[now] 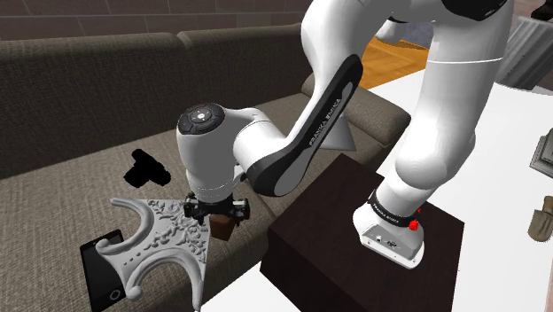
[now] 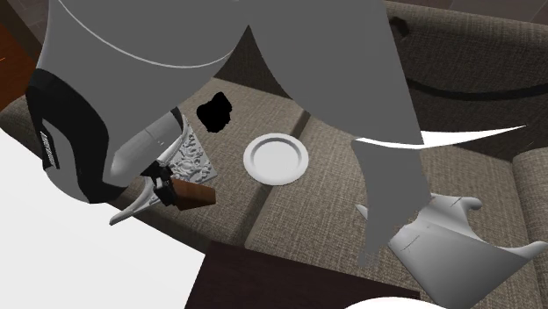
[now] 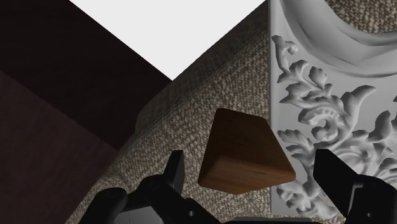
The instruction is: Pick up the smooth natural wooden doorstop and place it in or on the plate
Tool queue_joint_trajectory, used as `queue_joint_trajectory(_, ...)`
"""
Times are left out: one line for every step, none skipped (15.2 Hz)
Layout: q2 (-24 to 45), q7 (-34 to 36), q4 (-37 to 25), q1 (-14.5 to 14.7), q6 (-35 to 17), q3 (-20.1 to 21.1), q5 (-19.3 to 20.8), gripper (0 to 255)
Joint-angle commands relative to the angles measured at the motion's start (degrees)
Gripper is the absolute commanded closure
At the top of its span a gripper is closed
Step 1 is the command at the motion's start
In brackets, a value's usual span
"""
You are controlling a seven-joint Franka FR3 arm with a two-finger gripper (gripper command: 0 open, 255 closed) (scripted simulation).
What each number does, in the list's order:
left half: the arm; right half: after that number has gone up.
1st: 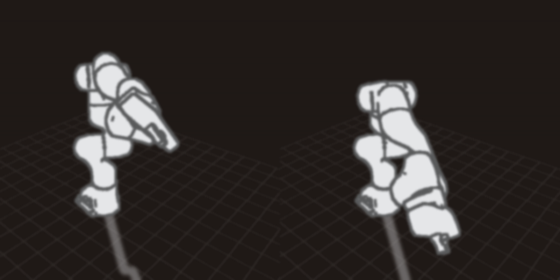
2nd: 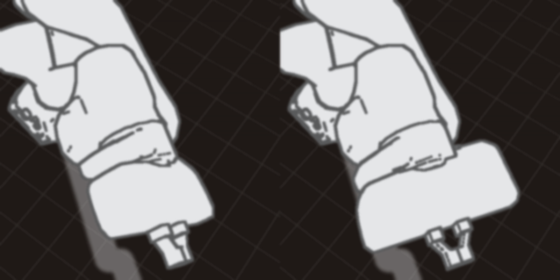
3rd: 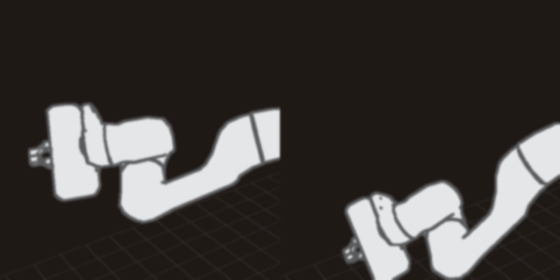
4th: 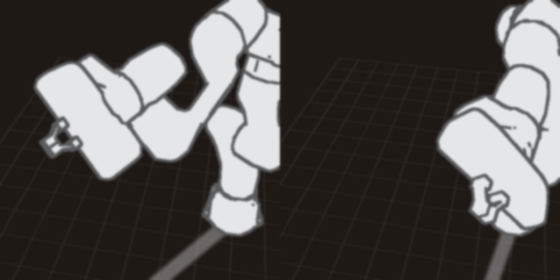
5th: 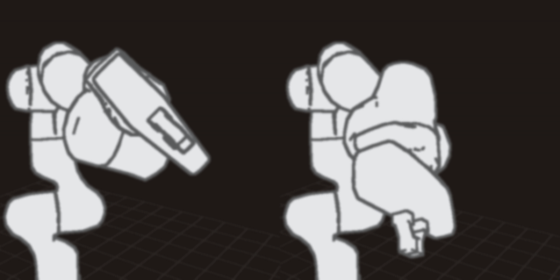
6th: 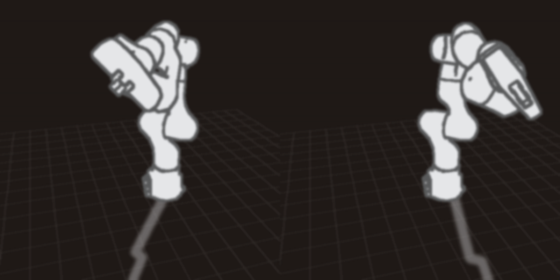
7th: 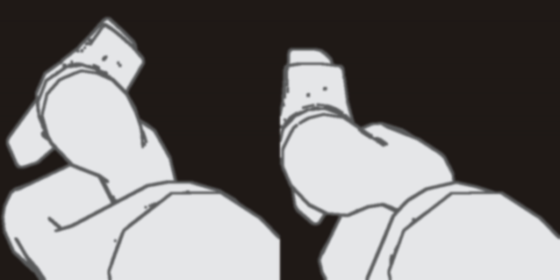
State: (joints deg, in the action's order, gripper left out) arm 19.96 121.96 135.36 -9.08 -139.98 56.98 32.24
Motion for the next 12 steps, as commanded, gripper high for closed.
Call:
queue_joint_trajectory(1.2,1.1,-0.2,1.2,-0.5,-1.4,1.6,0)
queue_joint_trajectory(1.2,1.1,-0.2,1.2,-0.5,-1.4,1.6,0)
queue_joint_trajectory(1.2,1.1,-0.2,1.2,-0.5,-1.4,1.6,0)
queue_joint_trajectory(1.2,1.1,-0.2,1.2,-0.5,-1.4,1.6,0)
queue_joint_trajectory(1.2,1.1,-0.2,1.2,-0.5,-1.4,1.6,0)
queue_joint_trajectory(1.2,1.1,-0.2,1.2,-0.5,-1.4,1.6,0)
queue_joint_trajectory(1.2,1.1,-0.2,1.2,-0.5,-1.4,1.6,0)
queue_joint_trajectory(1.2,1.1,-0.2,1.2,-0.5,-1.4,1.6,0)
queue_joint_trajectory(1.2,1.1,-0.2,1.2,-0.5,-1.4,1.6,255)
queue_joint_trajectory(1.2,1.1,-0.2,1.2,-0.5,-1.4,1.6,255)
queue_joint_trajectory(1.1,1.1,-0.2,1.2,-0.5,-1.4,1.6,255)
queue_joint_trajectory(1.1,1.1,-0.2,1.2,-0.5,-1.4,1.6,255)
